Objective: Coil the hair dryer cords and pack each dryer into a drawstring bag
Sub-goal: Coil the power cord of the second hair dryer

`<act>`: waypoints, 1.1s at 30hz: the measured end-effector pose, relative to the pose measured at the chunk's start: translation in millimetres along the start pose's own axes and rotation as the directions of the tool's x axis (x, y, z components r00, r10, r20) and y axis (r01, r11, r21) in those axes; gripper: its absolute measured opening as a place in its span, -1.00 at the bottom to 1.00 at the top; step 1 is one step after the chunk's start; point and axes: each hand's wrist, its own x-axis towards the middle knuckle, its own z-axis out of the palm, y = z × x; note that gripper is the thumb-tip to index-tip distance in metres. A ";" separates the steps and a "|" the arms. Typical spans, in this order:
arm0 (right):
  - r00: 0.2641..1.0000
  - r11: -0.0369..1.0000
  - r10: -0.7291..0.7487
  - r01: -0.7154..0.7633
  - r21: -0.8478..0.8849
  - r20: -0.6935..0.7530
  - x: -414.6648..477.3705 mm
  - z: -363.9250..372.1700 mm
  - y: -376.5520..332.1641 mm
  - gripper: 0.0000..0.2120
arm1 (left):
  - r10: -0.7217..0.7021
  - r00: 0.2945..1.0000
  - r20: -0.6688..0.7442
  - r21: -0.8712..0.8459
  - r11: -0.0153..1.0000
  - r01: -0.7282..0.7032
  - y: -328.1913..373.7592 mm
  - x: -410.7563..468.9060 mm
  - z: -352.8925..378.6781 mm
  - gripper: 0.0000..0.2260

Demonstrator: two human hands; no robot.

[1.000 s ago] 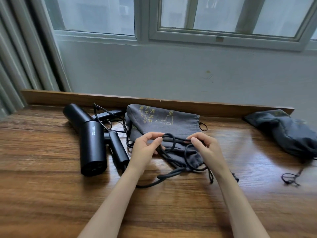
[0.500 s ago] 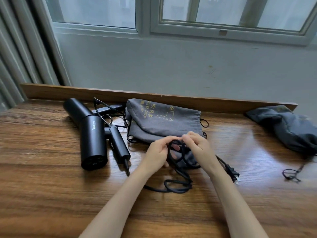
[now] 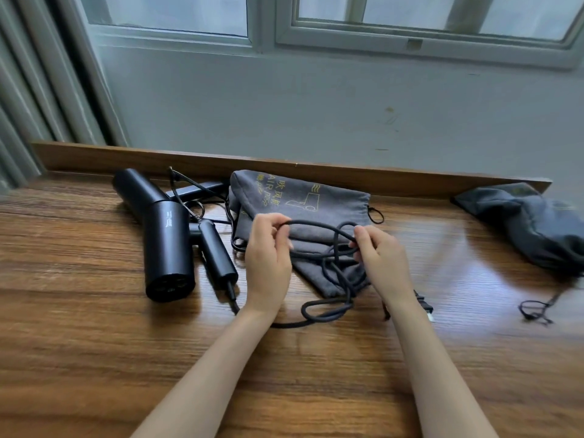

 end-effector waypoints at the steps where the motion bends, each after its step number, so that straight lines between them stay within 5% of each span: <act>1: 1.000 1.000 0.013 -0.013 0.005 -0.002 0.3 1.5 -0.5 -0.65 | -0.039 0.999 -0.017 -0.034 0.999 0.039 0.5 -0.2 -0.1 -0.95; 6: 0.999 0.988 0.045 -0.046 0.146 0.015 -2.6 6.2 -3.7 -0.73 | -0.110 0.991 0.075 0.153 0.983 0.098 -4.5 5.6 -4.6 -0.90; 9: 0.995 0.995 -0.103 0.103 0.009 -0.003 -4.4 10.2 -4.2 -0.76 | 0.127 0.949 0.289 0.332 0.916 -0.224 5.4 5.9 -0.7 -0.69; 12: 0.983 0.982 -0.184 0.184 -0.046 -0.008 -5.0 12.4 -5.9 -0.82 | 0.317 0.771 0.553 0.366 0.739 -0.566 22.7 3.2 12.8 -0.66; 15: 0.985 0.985 -0.169 0.168 -0.044 -0.020 -5.8 10.3 -4.5 -0.80 | 0.222 0.785 0.578 0.489 0.676 -0.551 31.9 9.2 19.6 -0.70; 18: 0.986 0.989 -0.147 0.146 -0.026 -0.077 -5.2 8.1 -7.7 -0.75 | 0.309 0.784 0.538 0.427 0.703 -0.569 34.7 11.8 16.4 -0.86; 21: 0.991 0.983 -0.044 0.065 0.174 -0.124 -2.9 2.0 -9.6 -0.72 | 0.277 0.932 0.233 0.286 0.897 -0.338 35.5 18.7 7.0 -0.85; 22: 0.994 0.972 0.005 0.022 0.235 -0.113 -1.8 0.6 -9.2 -0.73 | 0.168 0.985 0.044 0.185 0.967 -0.173 34.5 24.2 1.4 -0.88; 24: 0.994 0.960 0.077 -0.052 0.274 -0.082 0.2 0.9 -7.7 -0.72 | -0.210 0.958 -0.195 -0.220 0.961 0.166 31.7 39.5 -8.7 -0.88; 26: 0.992 0.955 0.102 -0.077 0.287 -0.070 -0.2 2.8 -6.4 -0.70 | -0.358 0.926 -0.122 -0.404 0.870 0.283 28.1 47.2 -16.6 -0.82; 30: 0.993 0.903 0.118 -0.107 0.416 -0.002 1.2 3.2 -8.5 -0.68 | -0.336 0.932 0.137 -0.383 0.850 0.363 27.8 35.1 -17.0 -0.82; 33: 0.926 0.605 0.112 -0.351 0.715 0.360 -1.2 8.2 -14.8 -0.65 | -0.427 0.876 0.226 -0.586 0.659 0.472 30.0 29.1 -11.2 -0.83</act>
